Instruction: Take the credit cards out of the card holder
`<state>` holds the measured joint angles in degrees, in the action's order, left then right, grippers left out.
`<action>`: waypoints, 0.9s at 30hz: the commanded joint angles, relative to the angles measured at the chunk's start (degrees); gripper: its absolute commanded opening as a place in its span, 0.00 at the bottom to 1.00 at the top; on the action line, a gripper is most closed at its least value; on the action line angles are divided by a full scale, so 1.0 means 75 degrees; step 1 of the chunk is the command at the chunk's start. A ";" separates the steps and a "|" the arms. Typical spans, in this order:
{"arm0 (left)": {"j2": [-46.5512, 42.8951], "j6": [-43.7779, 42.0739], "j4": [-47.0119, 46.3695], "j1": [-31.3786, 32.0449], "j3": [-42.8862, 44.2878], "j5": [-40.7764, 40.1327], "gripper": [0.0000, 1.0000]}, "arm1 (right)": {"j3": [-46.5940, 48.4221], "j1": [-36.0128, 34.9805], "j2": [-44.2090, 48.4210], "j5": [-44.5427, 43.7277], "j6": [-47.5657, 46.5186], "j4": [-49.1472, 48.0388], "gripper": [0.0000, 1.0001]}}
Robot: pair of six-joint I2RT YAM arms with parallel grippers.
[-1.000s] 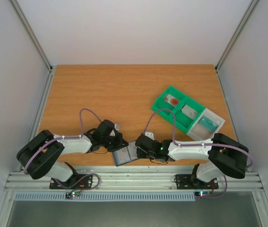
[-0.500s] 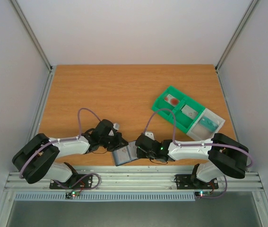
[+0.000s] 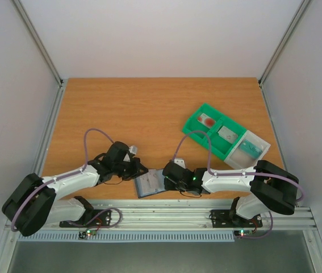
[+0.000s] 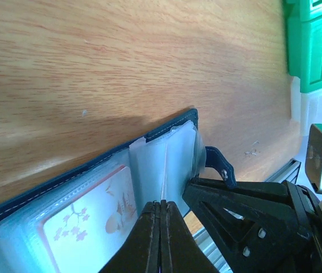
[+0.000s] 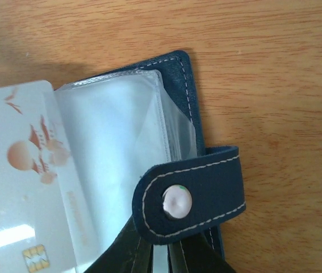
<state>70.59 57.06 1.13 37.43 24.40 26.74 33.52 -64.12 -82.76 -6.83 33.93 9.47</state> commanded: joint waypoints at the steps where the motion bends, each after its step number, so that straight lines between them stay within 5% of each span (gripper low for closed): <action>1: -0.0452 -0.0496 0.0624 -0.0187 0.0026 0.0077 0.00 | 0.0186 0.0029 0.0102 -0.0286 -0.0381 0.0990 0.10; 11: -0.1283 -0.2073 0.2432 -0.0233 0.0962 0.0471 0.00 | 0.1680 0.0106 0.1809 -0.0418 -0.3003 0.3367 0.20; 22: -0.1876 -0.3017 0.2091 -0.0242 0.1307 0.2914 0.00 | 0.3004 0.0910 0.2745 0.3442 -0.4774 0.4725 0.28; 27: -0.2024 -0.2503 0.1004 -0.0148 0.1041 0.3994 0.06 | 0.3619 0.1193 0.2709 0.4679 -0.5050 0.5119 0.35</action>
<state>56.90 36.95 16.43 35.81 32.40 47.79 56.23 -56.21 -62.50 16.40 0.54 43.97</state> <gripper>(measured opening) 0.017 0.325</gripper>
